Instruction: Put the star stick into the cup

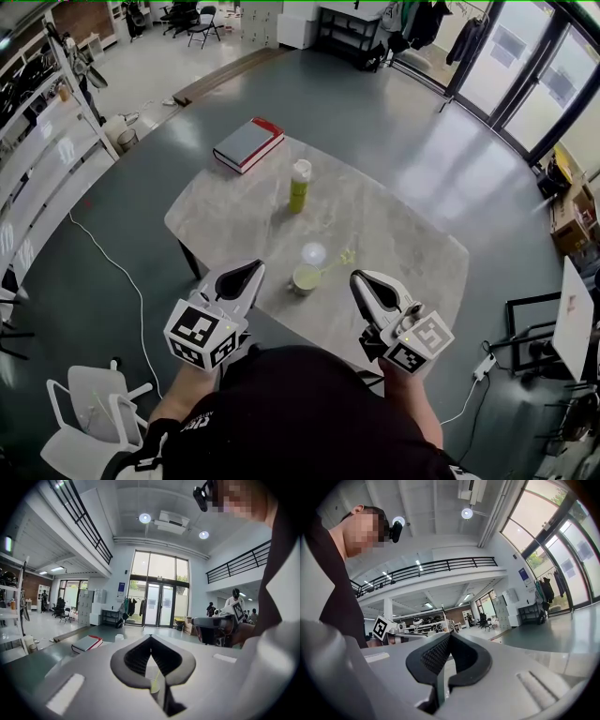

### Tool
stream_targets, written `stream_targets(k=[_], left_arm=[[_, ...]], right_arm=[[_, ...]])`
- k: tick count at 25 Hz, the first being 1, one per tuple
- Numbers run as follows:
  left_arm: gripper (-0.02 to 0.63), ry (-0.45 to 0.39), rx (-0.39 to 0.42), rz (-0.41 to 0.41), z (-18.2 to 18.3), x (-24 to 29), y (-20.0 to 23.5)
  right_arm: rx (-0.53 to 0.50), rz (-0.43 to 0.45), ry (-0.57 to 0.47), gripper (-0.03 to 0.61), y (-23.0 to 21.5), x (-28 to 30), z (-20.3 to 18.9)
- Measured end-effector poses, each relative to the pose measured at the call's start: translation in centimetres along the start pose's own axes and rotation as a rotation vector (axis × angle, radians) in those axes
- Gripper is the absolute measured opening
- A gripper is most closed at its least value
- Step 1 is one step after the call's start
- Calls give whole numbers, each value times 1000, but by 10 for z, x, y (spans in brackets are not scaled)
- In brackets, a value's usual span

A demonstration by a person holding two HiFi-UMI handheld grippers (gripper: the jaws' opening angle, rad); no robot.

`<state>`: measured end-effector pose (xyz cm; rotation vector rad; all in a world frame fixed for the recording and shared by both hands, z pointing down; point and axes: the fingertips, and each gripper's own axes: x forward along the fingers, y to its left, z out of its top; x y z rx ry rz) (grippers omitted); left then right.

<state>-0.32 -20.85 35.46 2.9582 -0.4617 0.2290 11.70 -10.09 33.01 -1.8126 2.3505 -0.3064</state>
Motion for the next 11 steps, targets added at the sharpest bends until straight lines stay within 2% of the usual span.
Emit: stream_targets(k=[11], left_arm=[[3,20,-20,-13,-7,6,-2]], right_arm=[[24,-5,16,12,-4,0,-7]])
